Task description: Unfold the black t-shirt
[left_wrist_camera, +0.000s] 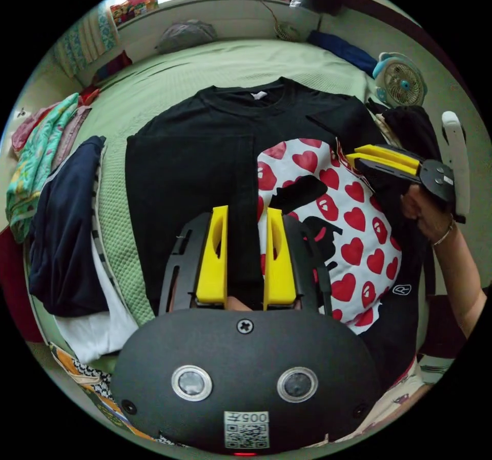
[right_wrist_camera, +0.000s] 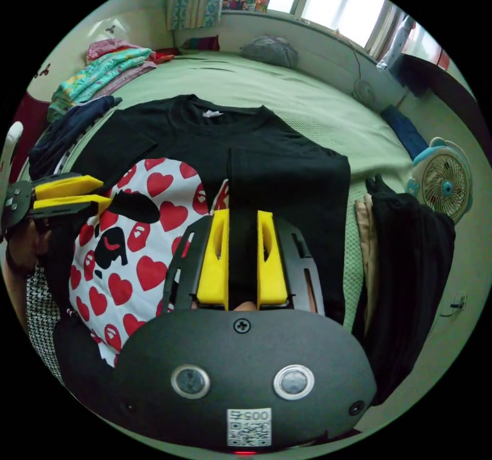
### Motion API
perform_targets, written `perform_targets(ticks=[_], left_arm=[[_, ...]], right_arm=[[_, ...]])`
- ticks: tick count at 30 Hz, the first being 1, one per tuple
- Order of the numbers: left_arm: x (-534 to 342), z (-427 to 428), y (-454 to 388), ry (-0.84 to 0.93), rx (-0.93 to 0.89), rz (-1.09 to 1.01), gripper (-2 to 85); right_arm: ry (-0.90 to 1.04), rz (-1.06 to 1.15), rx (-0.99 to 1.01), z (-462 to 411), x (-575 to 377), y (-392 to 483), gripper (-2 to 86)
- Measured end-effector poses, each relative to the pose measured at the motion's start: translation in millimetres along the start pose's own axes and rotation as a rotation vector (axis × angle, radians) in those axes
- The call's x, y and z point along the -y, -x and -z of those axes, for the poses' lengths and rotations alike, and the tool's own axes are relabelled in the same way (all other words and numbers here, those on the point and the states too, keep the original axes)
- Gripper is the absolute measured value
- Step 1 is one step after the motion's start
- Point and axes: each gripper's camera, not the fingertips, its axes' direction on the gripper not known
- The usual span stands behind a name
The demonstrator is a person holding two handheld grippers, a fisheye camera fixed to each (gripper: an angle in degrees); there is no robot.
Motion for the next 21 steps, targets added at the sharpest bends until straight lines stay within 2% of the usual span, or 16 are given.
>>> perform_targets(ticks=[3, 7, 12, 15, 18, 21], left_arm=[[6.7, -0.7, 11.5, 0.011, -0.049, 0.056, 5.4], [10.4, 15.1, 27.8, -0.059, 0.043, 0.128, 2.7], [-4.9, 55.5, 75.6, -0.194, 0.186, 0.317, 2.2], [-24.7, 58.3, 111.8, -0.149, 0.267, 0.461, 2.2], [-51.3, 52.1, 131.2, -0.11, 0.244, 0.587, 1.5], [-76.4, 52.3, 127.4, -0.114, 0.259, 0.662, 0.1]], right_arm=[[0.014, -0.03, 0.054, -3.0, 7.3, -14.2, -0.8], [0.009, -0.107, 0.137, 9.2, 20.5, -39.4, -1.1], [-0.114, -0.406, 0.22, 54.6, 24.8, -138.3, -1.1], [-0.115, -0.56, 0.138, 62.6, 1.0, -196.2, -1.1], [-0.077, -0.655, 0.258, 55.3, -37.4, -230.2, -1.0], [-0.11, -0.681, 0.263, 65.3, -69.4, -225.1, -1.0]])
